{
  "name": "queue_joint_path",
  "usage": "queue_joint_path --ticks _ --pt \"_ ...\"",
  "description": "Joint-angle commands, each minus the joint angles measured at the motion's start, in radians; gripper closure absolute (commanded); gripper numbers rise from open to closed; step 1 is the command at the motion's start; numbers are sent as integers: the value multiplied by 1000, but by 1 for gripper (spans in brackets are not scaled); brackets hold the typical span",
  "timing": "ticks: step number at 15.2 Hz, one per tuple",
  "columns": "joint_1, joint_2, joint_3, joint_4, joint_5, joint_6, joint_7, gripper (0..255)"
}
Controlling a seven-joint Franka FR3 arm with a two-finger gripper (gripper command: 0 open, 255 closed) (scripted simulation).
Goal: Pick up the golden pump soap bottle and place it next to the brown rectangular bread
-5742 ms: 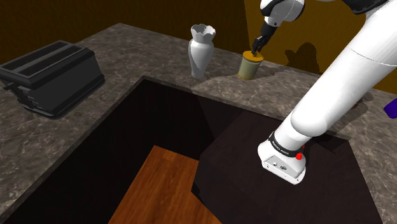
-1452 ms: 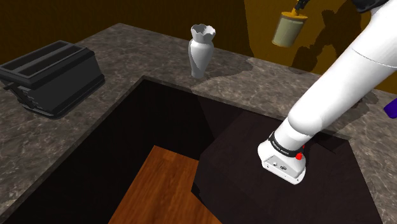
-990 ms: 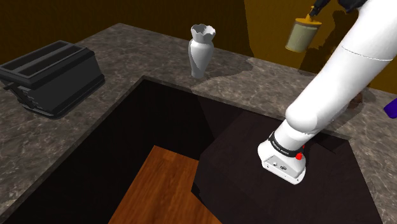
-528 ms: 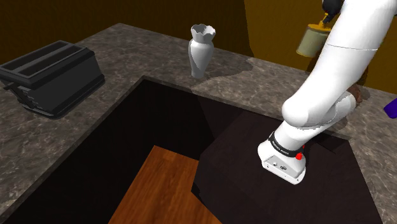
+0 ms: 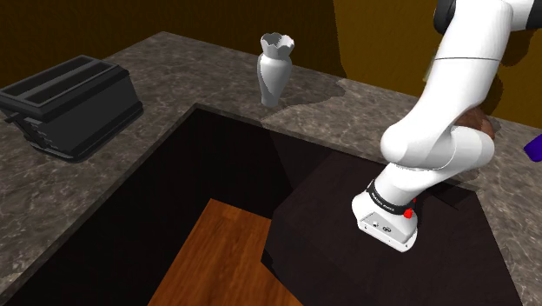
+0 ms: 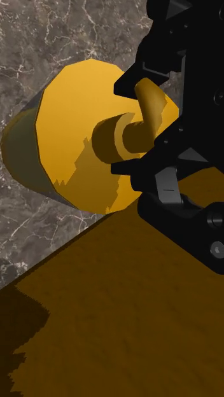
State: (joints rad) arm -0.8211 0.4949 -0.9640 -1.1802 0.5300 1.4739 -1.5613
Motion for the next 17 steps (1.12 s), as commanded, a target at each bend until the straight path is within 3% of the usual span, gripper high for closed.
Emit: queue_joint_path --ticks 1,17 --pt "-7 9 2 -18 6 21 -16 255" --pt "85 -10 -5 -281 -1 245 -62 255"
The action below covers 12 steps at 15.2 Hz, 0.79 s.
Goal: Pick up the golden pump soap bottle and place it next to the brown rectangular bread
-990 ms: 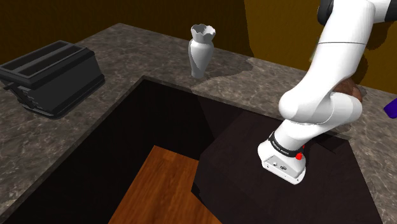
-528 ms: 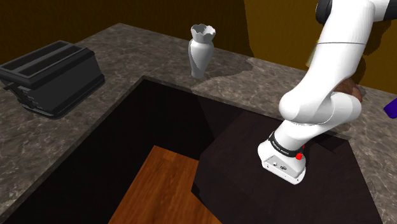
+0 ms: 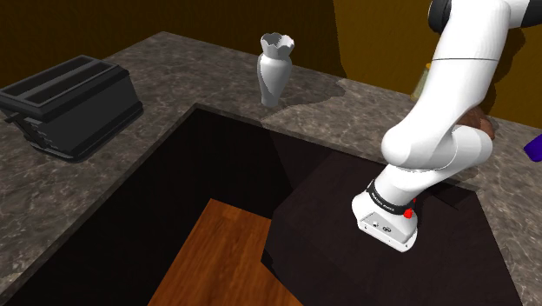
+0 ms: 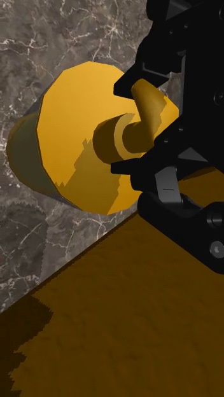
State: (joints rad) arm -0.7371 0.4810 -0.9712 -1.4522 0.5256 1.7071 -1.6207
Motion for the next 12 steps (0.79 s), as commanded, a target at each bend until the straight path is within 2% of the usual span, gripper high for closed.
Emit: queue_joint_path --ticks 1,12 --pt "4 5 3 -21 5 24 -6 255" --pt "17 34 23 -137 40 149 -45 255"
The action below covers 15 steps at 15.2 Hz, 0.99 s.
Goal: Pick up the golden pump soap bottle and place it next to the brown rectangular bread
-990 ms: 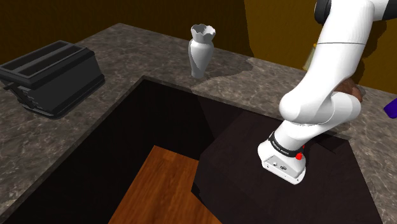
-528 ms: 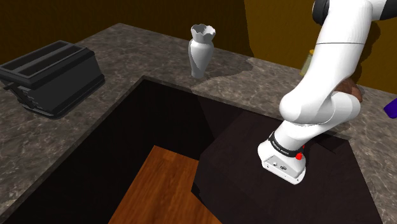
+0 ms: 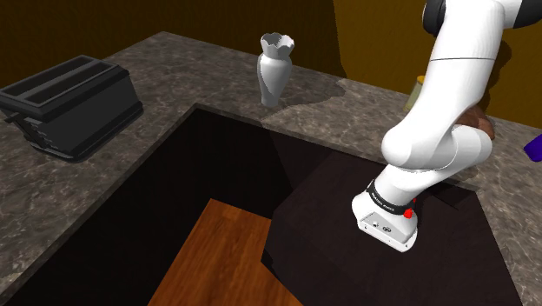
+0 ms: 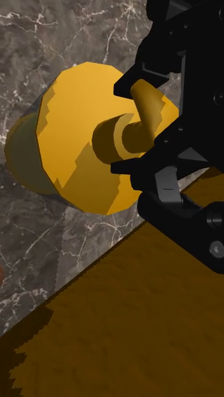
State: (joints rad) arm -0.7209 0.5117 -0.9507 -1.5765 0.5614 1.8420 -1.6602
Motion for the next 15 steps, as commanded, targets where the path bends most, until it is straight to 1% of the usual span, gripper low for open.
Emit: queue_joint_path --ticks 1,2,10,11,15 --pt "1 7 5 -21 9 25 -9 255" --pt "0 13 9 -35 16 42 -16 255" --pt "0 13 9 -35 16 42 -16 255" --pt "0 13 9 -35 16 42 -16 0" --pt "1 13 9 -35 16 42 -16 0"
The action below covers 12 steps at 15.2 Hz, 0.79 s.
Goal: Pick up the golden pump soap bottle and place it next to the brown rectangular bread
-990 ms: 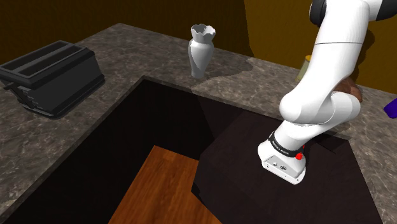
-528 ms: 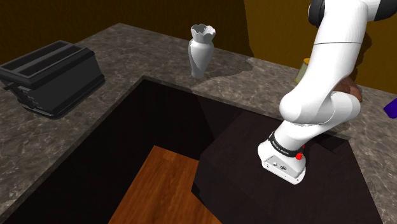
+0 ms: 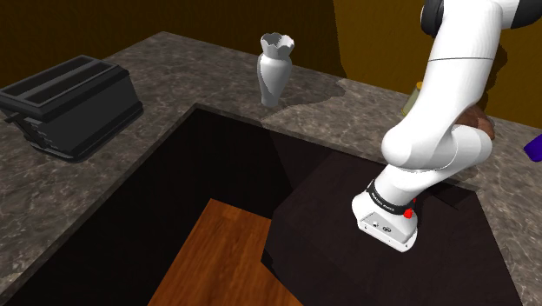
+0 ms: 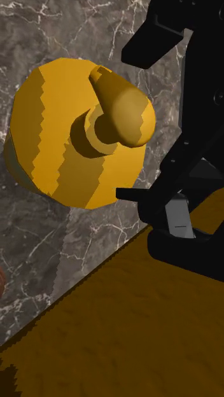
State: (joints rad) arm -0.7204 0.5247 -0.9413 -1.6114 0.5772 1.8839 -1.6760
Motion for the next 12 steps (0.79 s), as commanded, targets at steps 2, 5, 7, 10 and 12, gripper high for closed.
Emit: queue_joint_path --ticks 2,5,7,10,12 --pt "-1 -10 -7 20 -11 -26 7 0" --pt "-11 -33 -24 86 -37 -103 26 0" --pt "-11 -33 -23 86 -37 -103 26 0" --pt "-11 -33 -23 86 -37 -103 26 0" --pt "-11 -33 -23 86 -37 -103 26 0"
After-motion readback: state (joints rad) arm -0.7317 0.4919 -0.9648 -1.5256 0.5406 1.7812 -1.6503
